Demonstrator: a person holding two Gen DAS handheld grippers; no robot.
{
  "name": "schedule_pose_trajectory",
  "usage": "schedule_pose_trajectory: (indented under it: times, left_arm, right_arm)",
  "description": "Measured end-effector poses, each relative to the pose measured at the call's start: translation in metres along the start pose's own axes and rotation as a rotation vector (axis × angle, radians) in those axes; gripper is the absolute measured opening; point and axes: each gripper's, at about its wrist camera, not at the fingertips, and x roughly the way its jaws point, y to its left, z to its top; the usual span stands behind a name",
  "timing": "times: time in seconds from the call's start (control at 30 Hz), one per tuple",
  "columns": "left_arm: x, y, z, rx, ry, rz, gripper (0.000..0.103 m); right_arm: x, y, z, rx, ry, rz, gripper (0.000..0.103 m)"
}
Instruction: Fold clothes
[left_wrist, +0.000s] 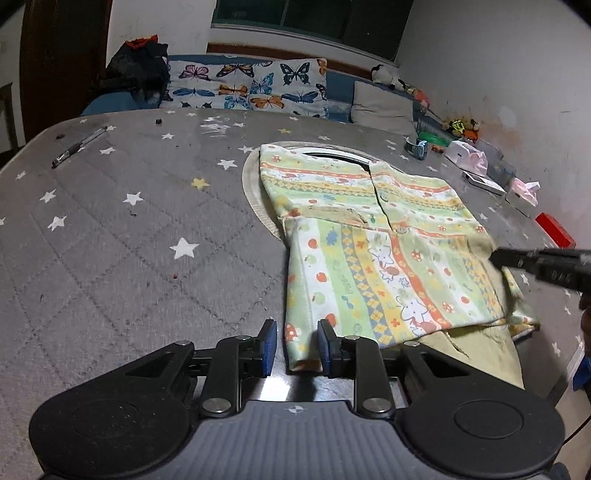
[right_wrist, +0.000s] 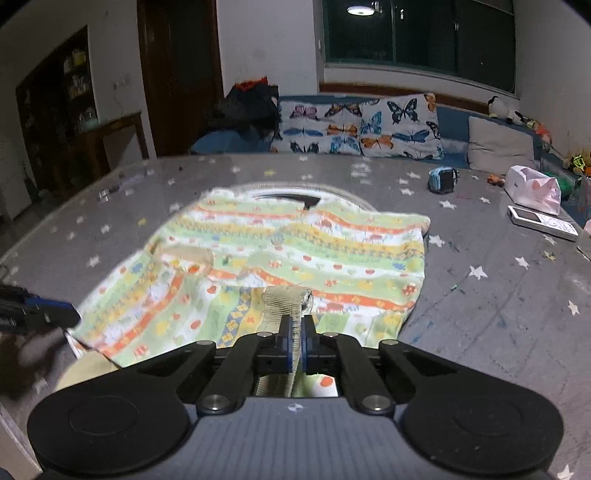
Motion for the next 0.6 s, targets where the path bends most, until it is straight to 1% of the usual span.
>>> schedule_pose_trajectory:
  times: [0.1,0.23,0.37,0.53,0.6]
  left_arm:
    - [-0.007,-0.001,0.009,0.012,-0.024,0.012,0.025]
    - [-0.006,-0.008,0.03,0.04,-0.058,0.007,0.025]
    - [0.012,-0.025,0.051,0.073,-0.072,-0.027,0.025]
    - [0.046,-0.048,0.067,0.109,-0.051,-0.078,0.025]
    - [0.059,-0.05,0.067,0.118,-0.029,-0.064,0.025]
  right_arm:
    - [0.01,-0.001,-0.004,0.001,0.048,-0.007,0.004]
    - [0.006,0.0,0.0,-0.009,0.023,-0.013,0.007]
    - [0.005,0.004,0.012,-0.019,-0.013,0.01,0.008]
    - [0.025,0.012,0.017,-0.036,0.007,0.06,0.009]
    - [0.033,0.013,0.015,-0.036,0.024,0.068,0.01]
